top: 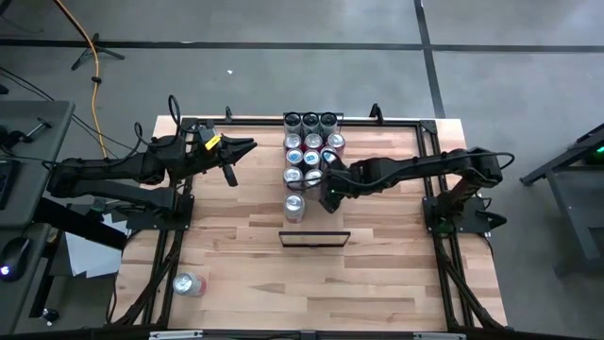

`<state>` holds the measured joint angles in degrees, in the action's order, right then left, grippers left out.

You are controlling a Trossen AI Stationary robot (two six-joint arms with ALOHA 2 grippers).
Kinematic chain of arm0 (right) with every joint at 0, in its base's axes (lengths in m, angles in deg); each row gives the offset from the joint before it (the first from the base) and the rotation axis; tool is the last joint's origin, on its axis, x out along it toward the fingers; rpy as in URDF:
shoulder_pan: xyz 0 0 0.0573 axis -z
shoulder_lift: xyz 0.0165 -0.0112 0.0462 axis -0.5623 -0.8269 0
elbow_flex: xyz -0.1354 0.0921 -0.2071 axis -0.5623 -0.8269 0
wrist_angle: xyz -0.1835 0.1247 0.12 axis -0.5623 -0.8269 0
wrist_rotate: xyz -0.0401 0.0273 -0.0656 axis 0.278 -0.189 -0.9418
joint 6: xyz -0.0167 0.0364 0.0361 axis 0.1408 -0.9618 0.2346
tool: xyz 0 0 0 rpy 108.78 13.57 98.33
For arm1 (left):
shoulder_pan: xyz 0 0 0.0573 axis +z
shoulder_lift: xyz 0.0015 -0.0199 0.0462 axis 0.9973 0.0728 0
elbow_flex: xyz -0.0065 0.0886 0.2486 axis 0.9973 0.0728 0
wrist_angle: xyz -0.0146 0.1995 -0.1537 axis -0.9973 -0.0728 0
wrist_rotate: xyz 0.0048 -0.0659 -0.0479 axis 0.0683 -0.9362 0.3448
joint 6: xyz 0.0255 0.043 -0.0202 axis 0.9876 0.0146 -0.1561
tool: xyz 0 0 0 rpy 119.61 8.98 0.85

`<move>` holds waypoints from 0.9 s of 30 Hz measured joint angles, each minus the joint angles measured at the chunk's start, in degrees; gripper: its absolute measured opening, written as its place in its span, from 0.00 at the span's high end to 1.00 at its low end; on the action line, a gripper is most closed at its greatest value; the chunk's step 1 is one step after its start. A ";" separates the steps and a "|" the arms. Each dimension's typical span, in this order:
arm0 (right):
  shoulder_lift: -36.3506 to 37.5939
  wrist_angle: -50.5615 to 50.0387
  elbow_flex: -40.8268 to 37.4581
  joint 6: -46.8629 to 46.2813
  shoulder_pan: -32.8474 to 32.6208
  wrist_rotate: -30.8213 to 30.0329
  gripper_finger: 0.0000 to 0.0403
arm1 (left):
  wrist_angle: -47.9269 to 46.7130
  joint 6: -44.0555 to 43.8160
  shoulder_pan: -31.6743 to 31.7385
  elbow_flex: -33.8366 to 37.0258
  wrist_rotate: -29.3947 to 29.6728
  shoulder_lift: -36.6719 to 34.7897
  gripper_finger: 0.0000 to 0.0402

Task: Place canned beverage on shelf
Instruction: Put the red-silver soda can on the shelf aligned with the other red-silver soda can

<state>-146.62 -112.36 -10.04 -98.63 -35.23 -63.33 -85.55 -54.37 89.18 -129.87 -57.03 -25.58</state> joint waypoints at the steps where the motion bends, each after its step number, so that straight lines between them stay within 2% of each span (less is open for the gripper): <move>1: 0.00 0.00 0.00 1.36 0.00 0.39 0.11 | 0.02 0.00 0.00 -0.01 0.00 -0.02 0.99; 6: 1.18 -0.89 0.00 12.72 0.00 1.37 0.11 | -0.12 0.00 0.00 -0.01 0.00 0.00 0.99; 17: 3.41 -1.92 0.00 49.41 1.43 5.07 0.11 | -2.71 -0.16 0.00 -0.02 -0.02 0.00 0.99; 20: 3.41 -1.04 0.00 54.96 1.79 4.99 0.11 | -2.74 -1.43 0.00 0.00 -0.02 0.00 0.99; 27: 3.41 -0.55 0.00 61.16 2.28 5.70 0.11 | -2.74 -1.51 0.00 -0.02 -0.02 0.00 0.99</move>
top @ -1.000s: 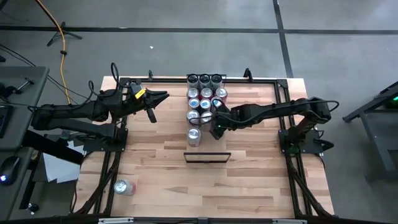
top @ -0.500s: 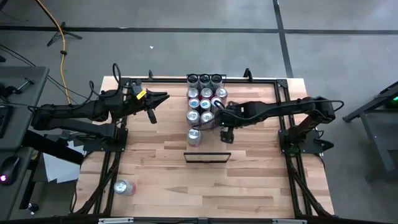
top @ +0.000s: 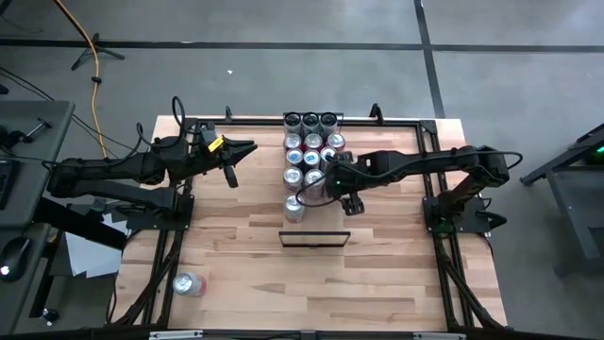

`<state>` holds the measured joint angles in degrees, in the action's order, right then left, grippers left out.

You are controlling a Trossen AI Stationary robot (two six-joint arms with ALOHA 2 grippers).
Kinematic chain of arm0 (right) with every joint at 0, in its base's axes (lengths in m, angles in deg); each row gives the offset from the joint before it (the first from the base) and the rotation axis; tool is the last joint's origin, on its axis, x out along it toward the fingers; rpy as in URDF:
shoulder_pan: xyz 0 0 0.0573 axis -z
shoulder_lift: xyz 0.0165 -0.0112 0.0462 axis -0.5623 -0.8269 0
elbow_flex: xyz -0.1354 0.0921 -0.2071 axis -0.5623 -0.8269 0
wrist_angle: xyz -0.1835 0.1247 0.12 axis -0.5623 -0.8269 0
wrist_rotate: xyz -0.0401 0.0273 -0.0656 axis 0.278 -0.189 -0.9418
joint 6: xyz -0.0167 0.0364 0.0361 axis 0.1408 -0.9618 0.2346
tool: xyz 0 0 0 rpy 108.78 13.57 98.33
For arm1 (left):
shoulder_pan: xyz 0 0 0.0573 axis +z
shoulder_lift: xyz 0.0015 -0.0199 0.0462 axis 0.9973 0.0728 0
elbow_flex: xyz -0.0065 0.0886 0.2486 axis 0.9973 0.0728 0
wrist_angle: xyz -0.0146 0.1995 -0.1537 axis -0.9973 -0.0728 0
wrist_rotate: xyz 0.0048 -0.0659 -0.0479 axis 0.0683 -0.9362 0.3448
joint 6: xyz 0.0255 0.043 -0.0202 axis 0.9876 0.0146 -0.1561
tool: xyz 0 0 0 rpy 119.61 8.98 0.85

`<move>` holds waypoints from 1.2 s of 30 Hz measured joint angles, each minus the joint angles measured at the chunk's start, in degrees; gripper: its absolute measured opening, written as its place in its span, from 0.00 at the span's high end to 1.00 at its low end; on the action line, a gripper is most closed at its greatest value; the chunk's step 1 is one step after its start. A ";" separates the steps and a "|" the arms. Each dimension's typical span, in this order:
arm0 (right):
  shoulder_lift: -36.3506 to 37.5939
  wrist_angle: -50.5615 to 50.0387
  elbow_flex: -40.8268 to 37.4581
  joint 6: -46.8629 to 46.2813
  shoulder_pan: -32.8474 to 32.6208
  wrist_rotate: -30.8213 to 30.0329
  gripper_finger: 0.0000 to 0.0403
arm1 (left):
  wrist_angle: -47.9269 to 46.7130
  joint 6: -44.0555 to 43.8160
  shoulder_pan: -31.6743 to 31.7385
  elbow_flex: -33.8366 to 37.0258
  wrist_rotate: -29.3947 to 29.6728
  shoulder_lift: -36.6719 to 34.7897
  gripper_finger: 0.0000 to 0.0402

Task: Place canned beverage on shelf
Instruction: Put the red-silver soda can on the shelf aligned with the other red-silver soda can

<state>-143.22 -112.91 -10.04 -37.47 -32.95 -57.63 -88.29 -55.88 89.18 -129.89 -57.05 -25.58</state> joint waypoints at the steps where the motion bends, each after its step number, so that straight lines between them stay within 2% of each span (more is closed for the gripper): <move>1: 0.00 0.04 0.00 0.36 0.11 0.04 0.11 | 0.00 0.00 -0.02 0.02 -0.02 0.00 0.99; 12: -0.23 2.86 -0.02 2.33 0.64 4.36 0.11 | 0.00 0.00 -0.02 0.00 -0.02 0.00 0.99; 20: -1.49 2.02 -0.09 2.04 0.64 3.03 0.13 | -0.09 0.00 -0.02 0.01 -0.04 0.00 0.99; 24: -1.51 2.13 -0.09 -2.96 0.62 0.97 0.21 | -0.09 0.00 -0.02 0.00 -0.04 0.00 0.99; 27: -1.53 2.01 -0.09 -10.66 0.64 -0.66 0.27 | -0.09 0.00 -0.02 0.00 -0.04 0.00 0.99; 33: -1.57 0.36 -0.09 -18.77 0.63 -5.48 0.27 | -0.07 -0.04 -0.02 0.02 -0.07 0.00 0.99; 36: -1.60 0.84 -0.09 -19.44 0.64 -5.43 0.26 | -0.07 -0.04 -0.02 0.02 -0.07 0.00 0.99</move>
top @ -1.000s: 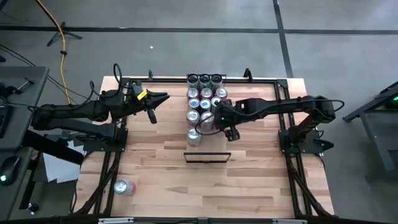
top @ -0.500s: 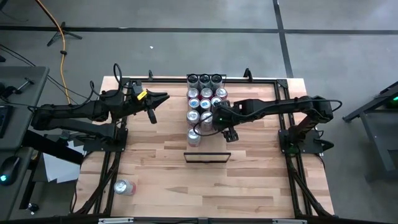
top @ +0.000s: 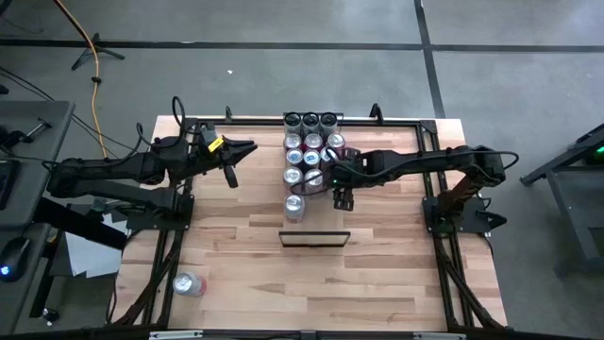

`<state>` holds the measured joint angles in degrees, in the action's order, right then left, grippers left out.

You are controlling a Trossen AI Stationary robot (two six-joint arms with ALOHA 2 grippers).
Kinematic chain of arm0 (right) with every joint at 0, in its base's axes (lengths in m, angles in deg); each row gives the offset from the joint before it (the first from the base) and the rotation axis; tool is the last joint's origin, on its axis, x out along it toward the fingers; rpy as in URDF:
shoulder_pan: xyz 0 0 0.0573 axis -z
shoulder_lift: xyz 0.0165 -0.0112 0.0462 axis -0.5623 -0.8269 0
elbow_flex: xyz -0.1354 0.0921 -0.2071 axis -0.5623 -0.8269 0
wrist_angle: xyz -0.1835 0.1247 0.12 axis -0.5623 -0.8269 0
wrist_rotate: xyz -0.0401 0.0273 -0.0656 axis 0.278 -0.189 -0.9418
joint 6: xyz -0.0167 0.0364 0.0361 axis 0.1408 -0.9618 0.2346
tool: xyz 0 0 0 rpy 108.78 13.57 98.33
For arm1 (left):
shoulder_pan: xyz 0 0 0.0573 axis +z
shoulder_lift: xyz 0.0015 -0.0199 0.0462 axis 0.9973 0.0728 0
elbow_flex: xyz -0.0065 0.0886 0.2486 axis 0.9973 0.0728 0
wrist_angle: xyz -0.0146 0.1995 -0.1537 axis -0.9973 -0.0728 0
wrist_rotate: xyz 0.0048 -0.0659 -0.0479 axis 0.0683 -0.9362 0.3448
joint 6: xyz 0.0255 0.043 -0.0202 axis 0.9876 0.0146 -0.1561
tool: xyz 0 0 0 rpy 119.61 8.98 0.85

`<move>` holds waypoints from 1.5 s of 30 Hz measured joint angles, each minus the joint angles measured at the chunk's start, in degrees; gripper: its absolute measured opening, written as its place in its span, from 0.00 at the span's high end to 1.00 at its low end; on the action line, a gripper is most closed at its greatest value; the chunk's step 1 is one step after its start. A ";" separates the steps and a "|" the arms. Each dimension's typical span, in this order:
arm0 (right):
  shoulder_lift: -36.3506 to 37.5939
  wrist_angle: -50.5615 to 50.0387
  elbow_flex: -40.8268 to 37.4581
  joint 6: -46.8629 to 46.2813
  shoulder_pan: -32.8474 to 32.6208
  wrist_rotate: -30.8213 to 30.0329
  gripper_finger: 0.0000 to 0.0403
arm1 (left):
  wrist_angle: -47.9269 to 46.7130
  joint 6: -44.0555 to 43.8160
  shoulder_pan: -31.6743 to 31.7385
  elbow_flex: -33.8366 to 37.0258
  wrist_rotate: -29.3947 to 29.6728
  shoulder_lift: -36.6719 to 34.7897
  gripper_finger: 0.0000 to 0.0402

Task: Place canned beverage on shelf
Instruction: Put the red-silver soda can on the shelf aligned with the other red-silver soda can

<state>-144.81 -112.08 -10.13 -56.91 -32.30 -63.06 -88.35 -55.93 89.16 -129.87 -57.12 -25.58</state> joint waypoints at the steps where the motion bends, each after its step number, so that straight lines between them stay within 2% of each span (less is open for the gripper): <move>1: 0.00 0.13 0.00 0.00 0.02 0.24 0.25 | 0.00 0.00 0.00 -0.01 0.00 0.00 0.99; 13: 0.00 1.55 0.00 0.35 0.00 2.36 0.22 | 0.00 0.03 0.00 0.00 0.00 0.00 0.99; 39: 0.00 1.59 -0.01 -1.51 0.00 2.56 0.21 | 0.00 0.04 0.00 -0.01 0.02 0.00 0.99; 45: 0.11 1.89 0.07 -1.48 0.00 6.59 0.21 | 0.02 0.09 0.00 -0.01 0.11 -0.02 0.99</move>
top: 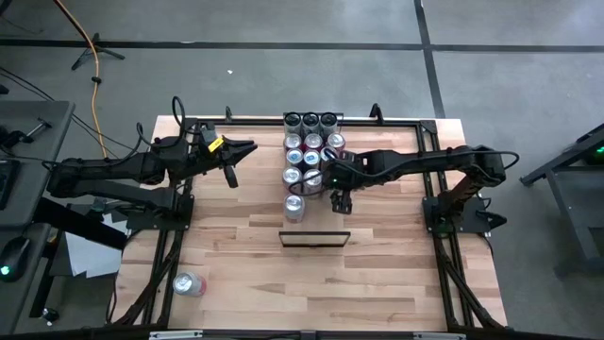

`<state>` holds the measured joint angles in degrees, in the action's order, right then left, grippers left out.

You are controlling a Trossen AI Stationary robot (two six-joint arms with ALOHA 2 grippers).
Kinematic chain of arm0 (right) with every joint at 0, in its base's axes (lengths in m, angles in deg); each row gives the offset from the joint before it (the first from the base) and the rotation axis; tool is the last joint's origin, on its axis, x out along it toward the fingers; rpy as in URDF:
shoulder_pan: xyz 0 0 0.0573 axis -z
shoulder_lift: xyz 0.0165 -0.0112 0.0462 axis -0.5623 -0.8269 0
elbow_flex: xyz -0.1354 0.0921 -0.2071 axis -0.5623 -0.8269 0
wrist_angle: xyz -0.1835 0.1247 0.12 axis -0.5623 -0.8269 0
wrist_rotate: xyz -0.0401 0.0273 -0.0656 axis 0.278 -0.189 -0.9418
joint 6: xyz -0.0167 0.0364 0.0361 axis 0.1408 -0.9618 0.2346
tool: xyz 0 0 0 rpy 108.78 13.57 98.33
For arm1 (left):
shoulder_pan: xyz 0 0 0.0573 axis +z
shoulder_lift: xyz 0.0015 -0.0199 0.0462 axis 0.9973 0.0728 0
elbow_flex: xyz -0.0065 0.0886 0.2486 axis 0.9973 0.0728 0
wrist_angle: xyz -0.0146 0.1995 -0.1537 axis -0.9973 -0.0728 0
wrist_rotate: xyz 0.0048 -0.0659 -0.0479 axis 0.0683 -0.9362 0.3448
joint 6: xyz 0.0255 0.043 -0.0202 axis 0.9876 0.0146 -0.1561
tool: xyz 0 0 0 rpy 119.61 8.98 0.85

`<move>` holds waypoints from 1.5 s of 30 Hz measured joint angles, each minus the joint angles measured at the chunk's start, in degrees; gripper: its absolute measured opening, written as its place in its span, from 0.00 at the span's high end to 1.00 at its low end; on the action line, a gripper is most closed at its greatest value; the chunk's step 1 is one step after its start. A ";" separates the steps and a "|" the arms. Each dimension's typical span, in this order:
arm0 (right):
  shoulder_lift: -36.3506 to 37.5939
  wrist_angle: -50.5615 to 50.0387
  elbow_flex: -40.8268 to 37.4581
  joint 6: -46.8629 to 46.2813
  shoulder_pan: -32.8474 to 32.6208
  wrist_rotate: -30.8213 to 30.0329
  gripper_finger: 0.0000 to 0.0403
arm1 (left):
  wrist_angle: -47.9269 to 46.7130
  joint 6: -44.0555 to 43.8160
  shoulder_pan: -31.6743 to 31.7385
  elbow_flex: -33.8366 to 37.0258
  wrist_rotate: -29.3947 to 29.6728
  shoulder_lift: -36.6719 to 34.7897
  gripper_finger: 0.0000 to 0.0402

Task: Place canned beverage on shelf
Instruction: Put the red-silver soda can on the shelf aligned with the other red-silver soda can, then put the pink-white soda can on the shelf aligned with the other pink-white soda can

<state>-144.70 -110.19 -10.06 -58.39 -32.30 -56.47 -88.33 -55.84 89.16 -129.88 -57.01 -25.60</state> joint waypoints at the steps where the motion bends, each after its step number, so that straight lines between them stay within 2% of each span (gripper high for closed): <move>1: 0.02 0.12 0.02 -0.01 -0.02 0.54 0.21 | 0.00 0.00 0.00 0.00 0.22 0.00 0.99; 8: 0.02 0.06 0.02 -2.60 0.19 0.70 0.20 | 0.00 0.00 0.00 0.00 0.55 0.00 0.99; 16: 0.42 -0.33 0.02 1.60 0.35 0.32 0.02 | 0.02 0.00 0.01 0.01 0.57 0.00 0.99; 35: 3.01 -0.36 0.14 5.79 1.44 -0.87 0.03 | 0.02 0.00 0.02 0.01 2.73 0.00 0.99; 41: 5.95 -4.09 5.73 8.02 1.44 0.25 0.03 | 0.09 2.78 0.02 0.00 2.73 0.00 0.99; 45: 9.92 -6.87 8.88 5.73 1.44 0.23 0.03 | 0.04 2.93 0.02 0.00 1.43 0.00 0.99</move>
<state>-134.78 -117.06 -1.19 -52.66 -30.86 -56.24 -88.29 -52.90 89.18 -129.89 -55.58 -25.60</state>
